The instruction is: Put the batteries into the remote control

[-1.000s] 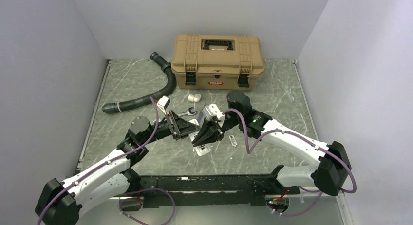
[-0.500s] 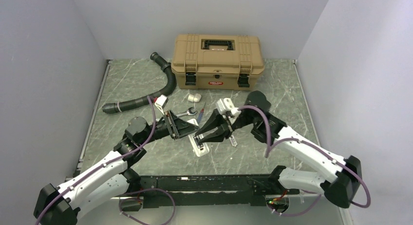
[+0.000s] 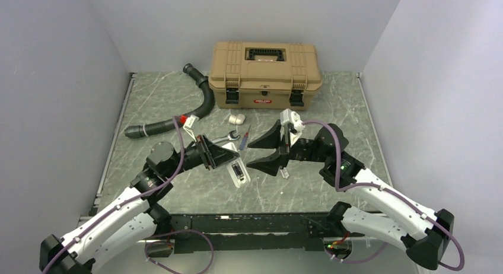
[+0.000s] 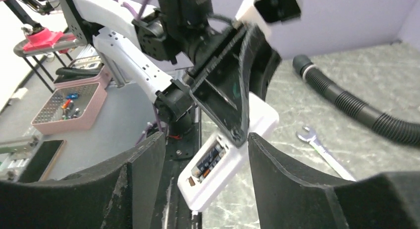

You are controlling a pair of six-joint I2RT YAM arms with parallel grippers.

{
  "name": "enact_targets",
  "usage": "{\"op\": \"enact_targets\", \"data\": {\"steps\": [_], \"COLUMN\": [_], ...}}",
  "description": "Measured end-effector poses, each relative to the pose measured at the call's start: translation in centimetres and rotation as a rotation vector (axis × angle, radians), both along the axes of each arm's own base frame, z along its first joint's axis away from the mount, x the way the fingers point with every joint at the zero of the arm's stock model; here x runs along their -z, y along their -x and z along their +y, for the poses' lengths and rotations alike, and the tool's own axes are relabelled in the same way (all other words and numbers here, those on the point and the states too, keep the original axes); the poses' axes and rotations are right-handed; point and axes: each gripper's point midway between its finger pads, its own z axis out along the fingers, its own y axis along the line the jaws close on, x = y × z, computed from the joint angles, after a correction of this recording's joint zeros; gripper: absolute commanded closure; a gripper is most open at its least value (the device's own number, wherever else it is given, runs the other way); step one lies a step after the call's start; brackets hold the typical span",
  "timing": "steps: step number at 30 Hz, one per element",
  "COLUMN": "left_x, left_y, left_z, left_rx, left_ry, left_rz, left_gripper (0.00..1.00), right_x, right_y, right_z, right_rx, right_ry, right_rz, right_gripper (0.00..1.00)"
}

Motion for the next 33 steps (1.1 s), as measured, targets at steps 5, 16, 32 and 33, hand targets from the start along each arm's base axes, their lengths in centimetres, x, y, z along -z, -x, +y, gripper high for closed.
{"op": "enact_targets", "data": {"steps": [5,16,32,33], "left_x": [-2.5,-2.4,-3.0,-3.0], "left_y": [0.1,-0.1,-0.1,-0.1], "left_z": [0.5,0.5,0.6,0.6], "left_rx": [-0.015,-0.023,-0.025,-0.025], "left_ry": [0.008,-0.014,-0.018,-0.018], "left_rz": [-0.107,-0.134,-0.150,-0.150], "left_gripper": [1.00,1.00,1.00,1.00], "right_x": [2.1,5.1,8.4,8.4], "right_y": [0.1,0.7,-1.0,-1.0], "right_z": [0.9,1.4,2.3,2.4], "right_rx": [-0.039,-0.093,-0.022,-0.023], "right_ry": [0.054,0.122,0.207,0.205], "right_rz": [0.135,0.273,0.416,0.423], "right_gripper": [0.32,0.24,0.37,0.38]}}
